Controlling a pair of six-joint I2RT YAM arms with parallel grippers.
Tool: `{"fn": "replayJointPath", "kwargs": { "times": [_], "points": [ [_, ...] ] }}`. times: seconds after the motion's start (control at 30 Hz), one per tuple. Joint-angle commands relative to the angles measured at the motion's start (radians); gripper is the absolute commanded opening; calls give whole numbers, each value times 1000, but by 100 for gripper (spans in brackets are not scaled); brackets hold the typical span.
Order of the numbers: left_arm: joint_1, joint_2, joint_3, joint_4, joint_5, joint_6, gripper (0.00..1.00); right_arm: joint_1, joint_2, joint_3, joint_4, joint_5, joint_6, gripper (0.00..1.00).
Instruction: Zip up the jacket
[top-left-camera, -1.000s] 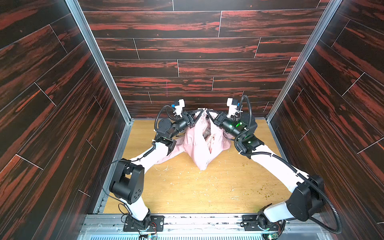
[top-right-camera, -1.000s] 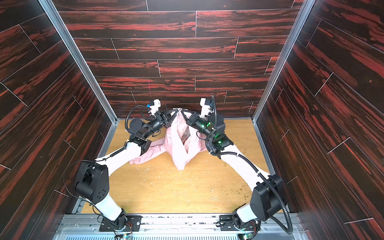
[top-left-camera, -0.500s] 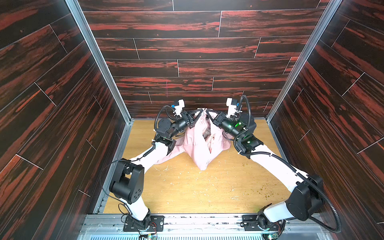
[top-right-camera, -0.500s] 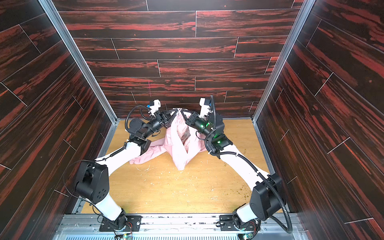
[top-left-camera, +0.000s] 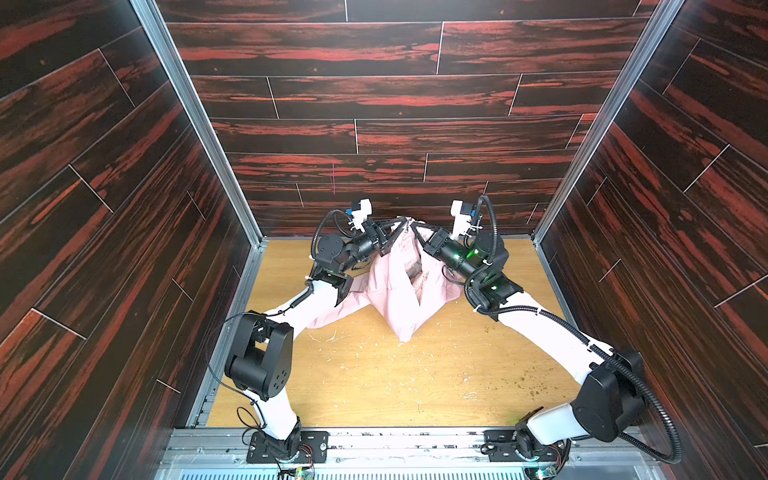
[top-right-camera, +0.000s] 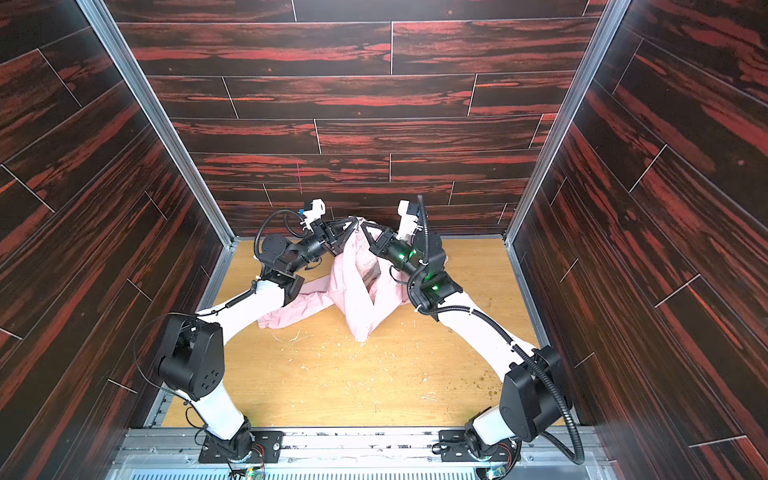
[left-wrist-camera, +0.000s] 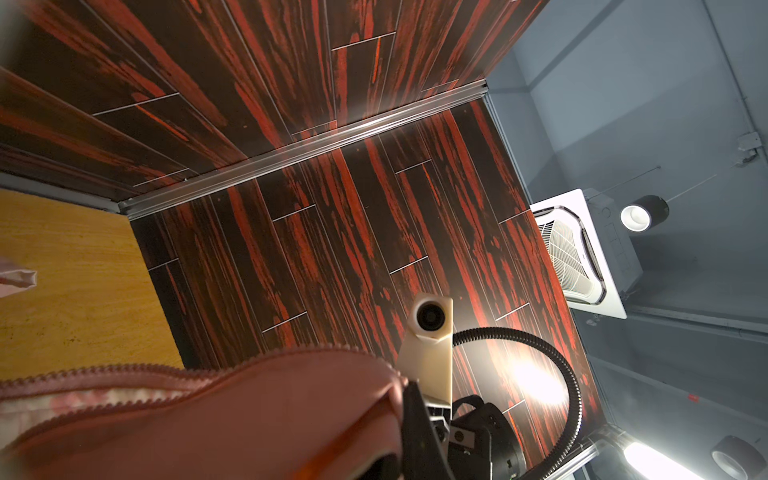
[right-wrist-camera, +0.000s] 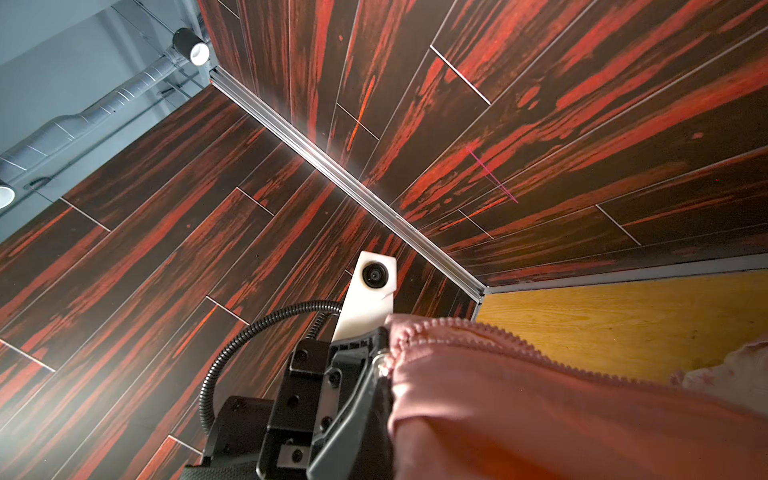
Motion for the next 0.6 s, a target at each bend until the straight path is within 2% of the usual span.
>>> {"fn": "replayJointPath", "kwargs": {
  "times": [0.0, 0.33, 0.57],
  "points": [
    [44, -41, 75, 124, -126, -27, 0, 47, 0, -48, -183, -94, -39, 0],
    [58, -29, 98, 68, -114, -78, 0, 63, 9, -41, -181, -141, -52, 0],
    [64, -32, 101, 48, -122, -66, 0, 99, 28, -48, -211, -177, -61, 0]
  ]
}}
